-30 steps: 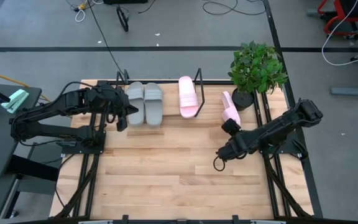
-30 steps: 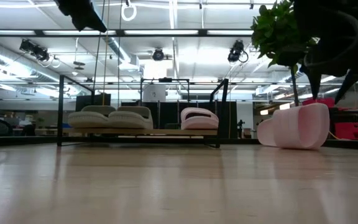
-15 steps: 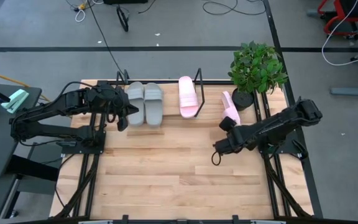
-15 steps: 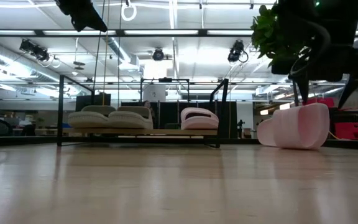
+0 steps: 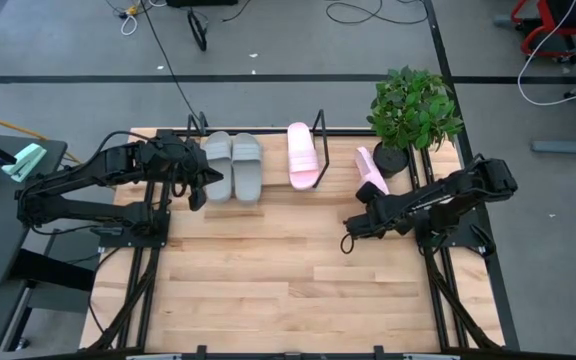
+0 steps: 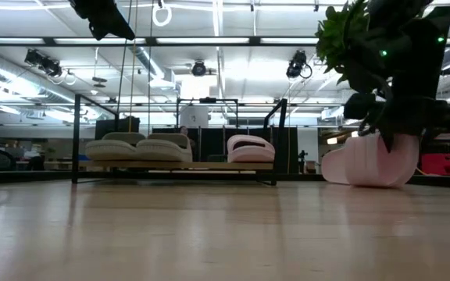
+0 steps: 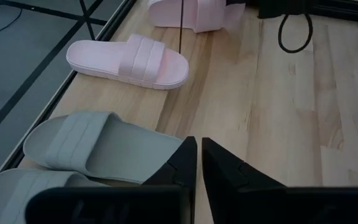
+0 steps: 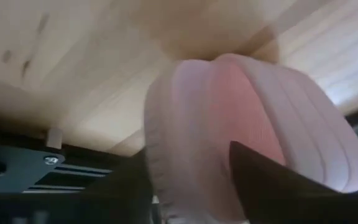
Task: Pick and place slides into the shelf
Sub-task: Put the pink slipper on the shelf
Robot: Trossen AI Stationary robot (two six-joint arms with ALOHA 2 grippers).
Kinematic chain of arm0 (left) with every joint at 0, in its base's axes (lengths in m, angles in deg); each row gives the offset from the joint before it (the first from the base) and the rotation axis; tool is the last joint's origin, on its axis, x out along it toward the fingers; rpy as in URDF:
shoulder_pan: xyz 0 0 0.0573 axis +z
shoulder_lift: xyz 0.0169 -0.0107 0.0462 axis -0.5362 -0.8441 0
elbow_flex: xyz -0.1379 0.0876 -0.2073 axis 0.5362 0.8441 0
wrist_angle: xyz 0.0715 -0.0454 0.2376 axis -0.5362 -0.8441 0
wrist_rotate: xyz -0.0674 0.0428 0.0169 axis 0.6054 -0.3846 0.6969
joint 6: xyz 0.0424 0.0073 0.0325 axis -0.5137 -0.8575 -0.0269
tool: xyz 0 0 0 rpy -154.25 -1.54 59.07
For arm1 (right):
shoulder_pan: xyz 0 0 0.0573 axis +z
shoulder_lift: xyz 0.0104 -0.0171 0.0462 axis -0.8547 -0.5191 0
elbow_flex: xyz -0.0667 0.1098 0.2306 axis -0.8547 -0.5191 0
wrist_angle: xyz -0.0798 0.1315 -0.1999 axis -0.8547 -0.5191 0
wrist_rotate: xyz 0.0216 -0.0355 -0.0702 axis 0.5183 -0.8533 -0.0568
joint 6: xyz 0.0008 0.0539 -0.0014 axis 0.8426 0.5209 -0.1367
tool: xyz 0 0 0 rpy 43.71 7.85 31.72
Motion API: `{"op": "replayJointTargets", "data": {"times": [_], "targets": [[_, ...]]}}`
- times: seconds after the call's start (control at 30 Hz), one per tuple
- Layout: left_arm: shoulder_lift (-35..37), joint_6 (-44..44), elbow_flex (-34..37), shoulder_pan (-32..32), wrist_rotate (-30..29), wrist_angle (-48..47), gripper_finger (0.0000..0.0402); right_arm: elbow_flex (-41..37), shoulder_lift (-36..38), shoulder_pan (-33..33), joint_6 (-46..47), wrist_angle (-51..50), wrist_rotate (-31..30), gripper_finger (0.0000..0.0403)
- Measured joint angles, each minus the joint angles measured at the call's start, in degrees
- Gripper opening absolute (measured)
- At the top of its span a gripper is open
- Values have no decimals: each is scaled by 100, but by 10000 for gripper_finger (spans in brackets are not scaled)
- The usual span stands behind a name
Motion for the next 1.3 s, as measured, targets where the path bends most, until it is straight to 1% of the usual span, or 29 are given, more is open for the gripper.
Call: {"op": "replayJointTargets", "data": {"times": [0.1,0.17,0.23,0.37,0.57,0.67,0.93,1.1,1.3], "targets": [[-1,-3,0,1,0,0,32,52,-2,48,378,-3,-195,101],[1,-2,0,-1,0,-2,29,238,-4,151,555,-37,-359,41],[0,-4,0,0,0,0,25,459,-4,318,606,-128,-509,38],[1,-5,-2,1,0,-2,18,1071,-4,598,840,-133,-583,39],[1,-13,0,0,-2,-2,18,2033,-7,931,820,-139,-722,39],[1,-13,0,1,-4,-2,23,2513,-7,1045,988,-205,-841,39],[0,-28,-2,0,-4,-56,31,3759,-9,1471,1808,-686,-1105,39],[1,-79,0,-1,-14,-52,23,4210,-7,1690,2083,-717,-1405,38],[1,-79,-1,0,-109,-51,20,4343,-7,1751,2088,-817,-1523,38]]}}
